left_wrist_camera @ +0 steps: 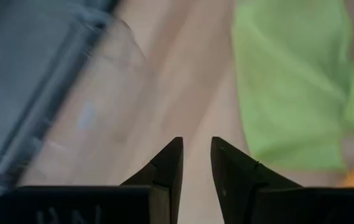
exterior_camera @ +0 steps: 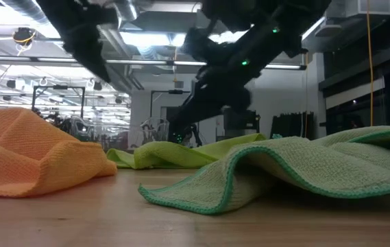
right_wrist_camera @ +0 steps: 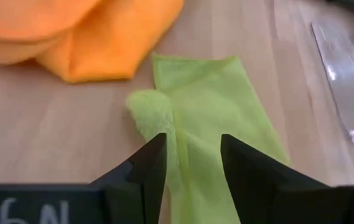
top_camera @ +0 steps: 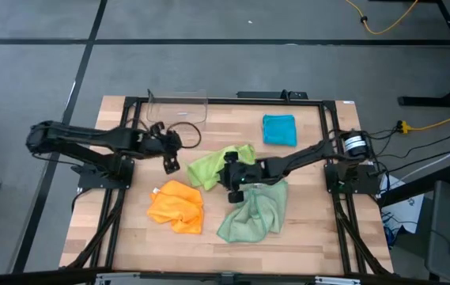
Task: Fold microfiber towels
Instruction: Fold the light green towel
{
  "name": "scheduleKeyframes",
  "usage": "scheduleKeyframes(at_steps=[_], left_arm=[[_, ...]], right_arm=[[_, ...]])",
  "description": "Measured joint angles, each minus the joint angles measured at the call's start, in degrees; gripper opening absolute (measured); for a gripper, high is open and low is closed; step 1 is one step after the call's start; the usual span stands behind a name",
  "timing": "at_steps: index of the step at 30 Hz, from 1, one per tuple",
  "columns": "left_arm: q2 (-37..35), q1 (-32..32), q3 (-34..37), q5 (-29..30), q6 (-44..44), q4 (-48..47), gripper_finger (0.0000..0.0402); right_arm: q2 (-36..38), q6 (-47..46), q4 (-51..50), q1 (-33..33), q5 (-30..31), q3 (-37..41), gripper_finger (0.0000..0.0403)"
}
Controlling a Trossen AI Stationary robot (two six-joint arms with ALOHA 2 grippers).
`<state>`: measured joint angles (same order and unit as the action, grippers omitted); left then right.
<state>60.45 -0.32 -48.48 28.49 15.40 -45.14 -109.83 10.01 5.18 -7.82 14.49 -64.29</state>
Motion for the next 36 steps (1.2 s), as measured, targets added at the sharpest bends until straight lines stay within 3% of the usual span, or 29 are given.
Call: scheduleKeyframes(at_steps=[7,10,15,22,29,36], left_arm=[[-1.62,-1.95,0.05,11.63,9.5,0.44,0.0074],[-1.2,-2.14,-0.03,14.4,5.52,1.45,0.0074],[-1.22,-2.06,0.01,17.52,5.23,1.24,0.0074],[-1.24,-1.84,0.01,27.82,3.06,1.02,0.0074],[-1.21,-1.84,0.01,28.28,2.95,1.01,0.0074],[-1.23,-1.84,0.01,28.28,2.97,1.04,0.0074]], right_arm=[[-3.76,-4.92,-0.91,-1.41,0.87,-6.03,0.0154],[-3.86,-4.63,-0.43,-1.32,0.93,-7.33,0.0154],[-5.75,-14.35,0.11,2.6,-2.38,-11.29,0.0154],[-13.8,-16.91,-0.81,4.29,-4.23,-18.71,0.0154],[-20.14,-17.01,-5.61,4.39,-3.15,-26.38,0.0154],[-23.14,-17.26,-8.59,4.59,-0.64,-29.32,0.0154]])
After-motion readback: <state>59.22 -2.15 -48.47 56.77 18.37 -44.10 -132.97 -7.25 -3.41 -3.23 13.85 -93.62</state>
